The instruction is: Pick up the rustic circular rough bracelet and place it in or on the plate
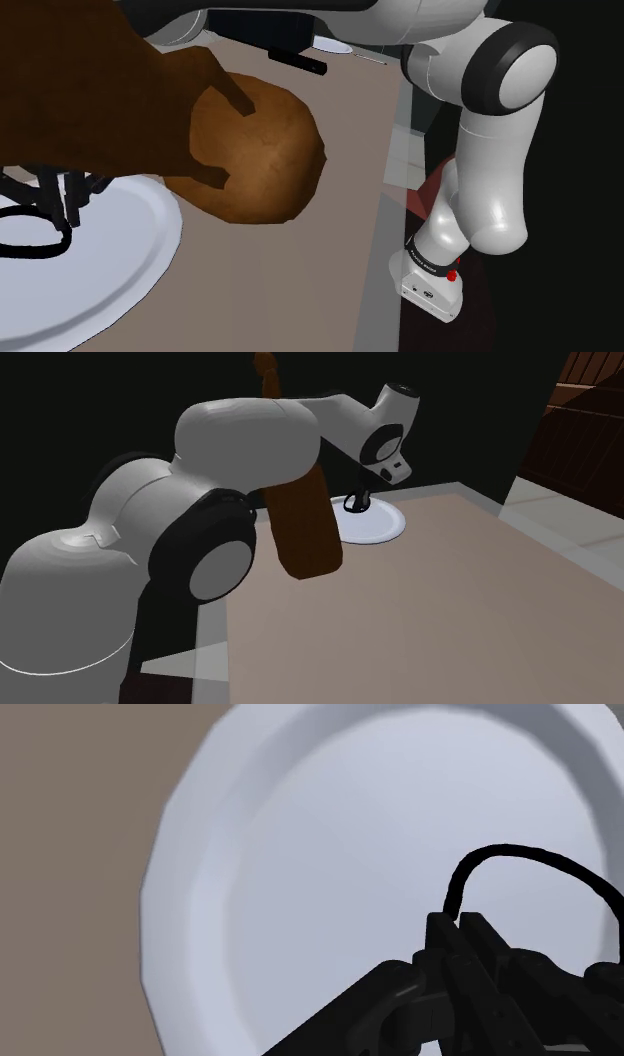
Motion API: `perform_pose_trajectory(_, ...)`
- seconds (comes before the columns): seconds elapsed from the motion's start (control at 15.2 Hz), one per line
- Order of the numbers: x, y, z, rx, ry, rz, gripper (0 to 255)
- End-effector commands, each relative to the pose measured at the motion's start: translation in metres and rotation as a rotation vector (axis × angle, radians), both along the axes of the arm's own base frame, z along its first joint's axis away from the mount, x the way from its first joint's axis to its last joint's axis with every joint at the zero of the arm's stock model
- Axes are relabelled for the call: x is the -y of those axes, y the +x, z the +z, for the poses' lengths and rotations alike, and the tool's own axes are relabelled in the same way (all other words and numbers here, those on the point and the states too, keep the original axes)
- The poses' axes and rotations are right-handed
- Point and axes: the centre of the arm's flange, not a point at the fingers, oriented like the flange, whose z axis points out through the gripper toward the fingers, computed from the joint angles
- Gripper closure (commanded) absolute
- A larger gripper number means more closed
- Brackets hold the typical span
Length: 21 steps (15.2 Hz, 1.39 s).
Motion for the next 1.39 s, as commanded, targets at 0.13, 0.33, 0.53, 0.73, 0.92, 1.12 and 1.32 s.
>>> perform_pose_trajectory(0.13, -0.002, 0.002, -0.022, 0.02, -0.054, 0.014, 255)
perform_pose_trajectory(0.33, 0.004, 0.013, -0.023, 0.019, -0.056, 0.014, 0)
perform_pose_trajectory(0.53, -0.002, 0.002, -0.022, 0.02, -0.054, 0.014, 0)
perform_pose_trajectory(0.73, 0.008, 0.008, 0.016, 0.02, -0.054, 0.014, 0)
perform_pose_trajectory(0.92, 0.011, 0.01, 0.026, 0.02, -0.054, 0.014, 0)
perform_pose_trajectory(1.12, 0.011, 0.01, 0.026, 0.02, -0.054, 0.014, 0)
perform_pose_trajectory(1.32, 0.011, 0.01, 0.026, 0.02, -0.054, 0.014, 0)
